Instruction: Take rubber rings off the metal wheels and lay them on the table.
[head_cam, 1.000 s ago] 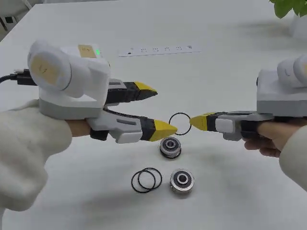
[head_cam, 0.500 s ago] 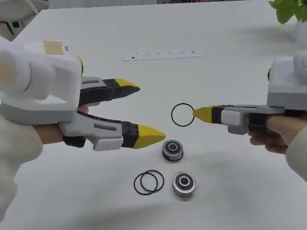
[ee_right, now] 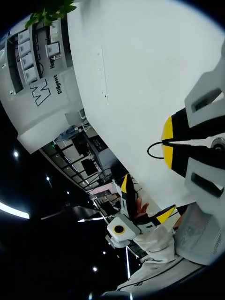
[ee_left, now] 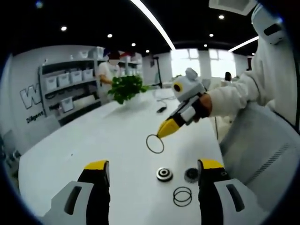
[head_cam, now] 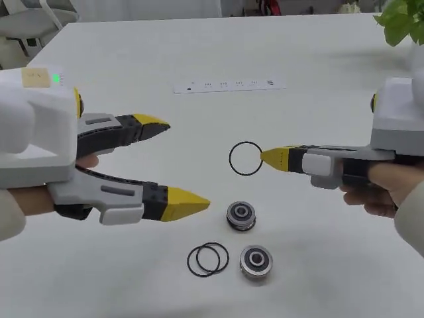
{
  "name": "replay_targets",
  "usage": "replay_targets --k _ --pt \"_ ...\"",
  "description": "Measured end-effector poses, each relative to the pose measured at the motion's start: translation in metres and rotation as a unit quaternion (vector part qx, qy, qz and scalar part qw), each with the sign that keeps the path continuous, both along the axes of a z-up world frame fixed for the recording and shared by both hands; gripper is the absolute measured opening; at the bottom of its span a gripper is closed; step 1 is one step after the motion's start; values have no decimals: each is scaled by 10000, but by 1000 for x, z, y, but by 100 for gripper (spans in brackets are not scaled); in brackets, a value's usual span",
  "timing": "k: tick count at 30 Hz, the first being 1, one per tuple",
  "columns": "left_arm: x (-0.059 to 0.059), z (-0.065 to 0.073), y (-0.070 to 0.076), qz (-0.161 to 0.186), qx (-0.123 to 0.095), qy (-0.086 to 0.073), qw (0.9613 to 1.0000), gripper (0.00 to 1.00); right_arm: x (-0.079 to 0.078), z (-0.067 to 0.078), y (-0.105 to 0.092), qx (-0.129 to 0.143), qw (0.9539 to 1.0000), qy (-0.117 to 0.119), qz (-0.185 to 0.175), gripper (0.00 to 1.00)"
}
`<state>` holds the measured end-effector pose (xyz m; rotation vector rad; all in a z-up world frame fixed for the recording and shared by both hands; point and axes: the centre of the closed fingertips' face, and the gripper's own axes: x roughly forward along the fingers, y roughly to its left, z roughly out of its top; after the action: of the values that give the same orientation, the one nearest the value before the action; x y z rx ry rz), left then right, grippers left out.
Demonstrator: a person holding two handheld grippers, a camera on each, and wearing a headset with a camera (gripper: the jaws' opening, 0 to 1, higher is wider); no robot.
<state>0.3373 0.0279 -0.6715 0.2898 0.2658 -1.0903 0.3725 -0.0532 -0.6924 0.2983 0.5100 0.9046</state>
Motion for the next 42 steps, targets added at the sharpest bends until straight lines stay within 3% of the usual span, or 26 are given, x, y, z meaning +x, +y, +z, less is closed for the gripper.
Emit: replay_targets --k 5,10,16,28,32,35,42 --pt "-5 5 6 -41 -128 -66 9999 82 -4 5 6 26 9999 -62 91 0" --pt "-12 11 11 -40 -307 -36 9995 87 -9 5 13 -24 9997 -90 210 0" --pt "-28 0 25 171 -314 66 9993 92 -12 2 17 -74 9994 -71 322 0" --pt "-37 -16 35 165 51 211 9996 94 -32 -19 38 -287 9962 191 798 0" --pt "-44 -27 35 52 190 351 9992 93 -41 -28 45 -380 9941 301 975 0" --pt "-56 -39 34 -187 383 477 9979 93 -46 -36 48 -449 9924 401 1069 0" --pt "-67 -55 40 -197 391 705 9966 94 -56 -53 54 -566 9886 663 1224 0"
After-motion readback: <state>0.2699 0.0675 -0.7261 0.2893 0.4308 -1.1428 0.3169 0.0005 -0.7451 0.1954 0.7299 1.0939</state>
